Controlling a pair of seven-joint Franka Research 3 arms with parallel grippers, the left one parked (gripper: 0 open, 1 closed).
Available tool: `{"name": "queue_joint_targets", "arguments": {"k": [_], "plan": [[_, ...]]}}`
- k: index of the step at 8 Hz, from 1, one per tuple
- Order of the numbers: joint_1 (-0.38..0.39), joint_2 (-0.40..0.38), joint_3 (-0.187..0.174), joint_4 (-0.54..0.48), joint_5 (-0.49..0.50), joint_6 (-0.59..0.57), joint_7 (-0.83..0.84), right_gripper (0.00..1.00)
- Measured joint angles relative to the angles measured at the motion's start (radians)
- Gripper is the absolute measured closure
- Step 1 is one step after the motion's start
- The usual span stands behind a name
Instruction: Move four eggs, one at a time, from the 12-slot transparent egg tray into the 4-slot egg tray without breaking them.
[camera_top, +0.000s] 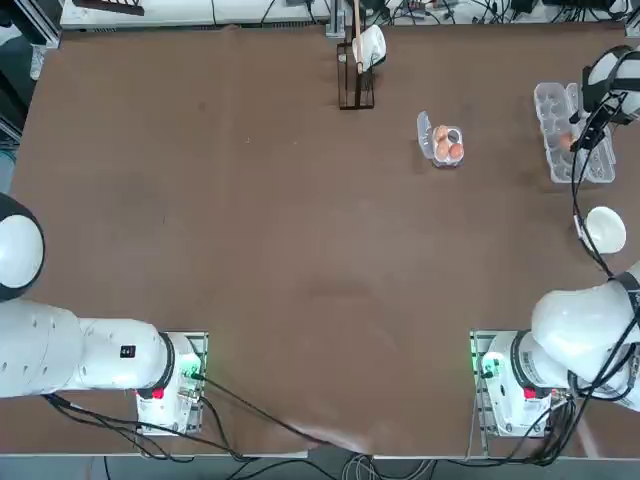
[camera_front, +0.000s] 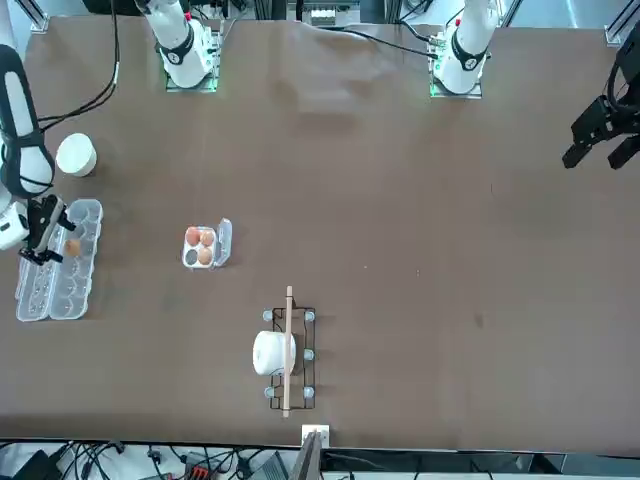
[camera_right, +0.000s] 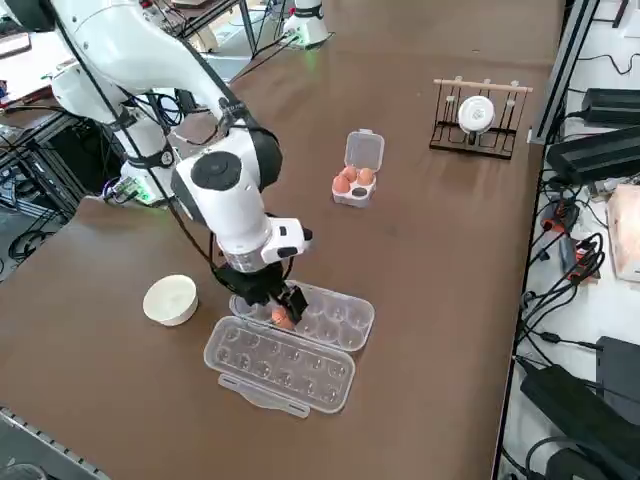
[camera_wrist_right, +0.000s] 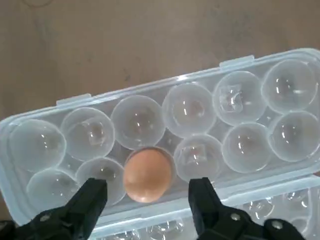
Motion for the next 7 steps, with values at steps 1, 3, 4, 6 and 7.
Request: {"name": "queue_joint_targets", "arguments": {"k": [1, 3, 4, 6, 7], "plan": [[0.0, 0.01, 0.001, 0.004, 0.0, 0.0, 0.0, 0.01], [-0.005, 0.023, 0.002, 0.004, 0.0, 0.0, 0.0, 0.07], [-0.01, 0.026, 0.003, 0.004, 0.0, 0.0, 0.0, 0.09], [-0.011, 0.026, 0.006, 0.004, 0.0, 0.0, -0.001, 0.17], [-0.011, 0.026, 0.007, 0.005, 0.0, 0.0, -0.001, 0.19]]}}
